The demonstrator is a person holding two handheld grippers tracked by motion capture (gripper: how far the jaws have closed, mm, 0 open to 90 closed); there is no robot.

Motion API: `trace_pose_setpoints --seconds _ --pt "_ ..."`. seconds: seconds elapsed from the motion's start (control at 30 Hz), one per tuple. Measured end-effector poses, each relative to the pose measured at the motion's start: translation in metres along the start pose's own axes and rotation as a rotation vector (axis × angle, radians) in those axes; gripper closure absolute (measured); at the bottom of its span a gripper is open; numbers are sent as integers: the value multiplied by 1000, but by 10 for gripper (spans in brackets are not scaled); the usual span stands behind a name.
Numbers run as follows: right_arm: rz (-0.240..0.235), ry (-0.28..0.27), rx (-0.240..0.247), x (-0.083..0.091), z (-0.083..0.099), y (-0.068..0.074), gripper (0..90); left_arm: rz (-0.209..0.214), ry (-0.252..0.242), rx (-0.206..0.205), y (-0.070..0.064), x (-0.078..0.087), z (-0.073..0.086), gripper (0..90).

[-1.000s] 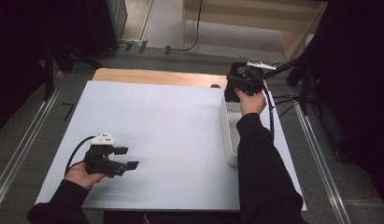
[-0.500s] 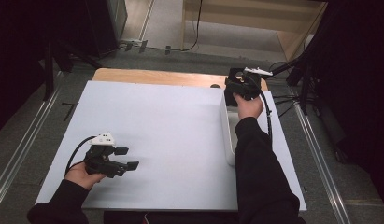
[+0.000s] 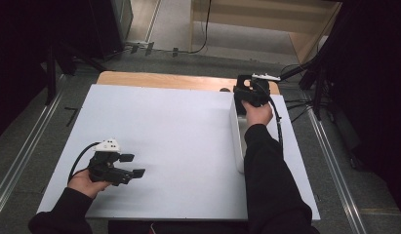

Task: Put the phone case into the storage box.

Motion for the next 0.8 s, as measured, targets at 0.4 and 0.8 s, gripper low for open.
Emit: trace_pose_setpoints --seconds 0.4,0.8 --pt "-1 23 15 -1 2 1 110 0 3 -3 0 0 0 231" --pt "-22 40 -20 -1 1 -1 16 1 5 -4 0 0 0 231"
Point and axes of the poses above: each handheld gripper's, and its own axes: x roughly backward along the jaws, z roughly out of its underside, y roughly to its left, the point moved 6 cm from there along -x, roughly forward along the jaws, and after that the axes turned 12 degrees about z, right-handed, at the moved point
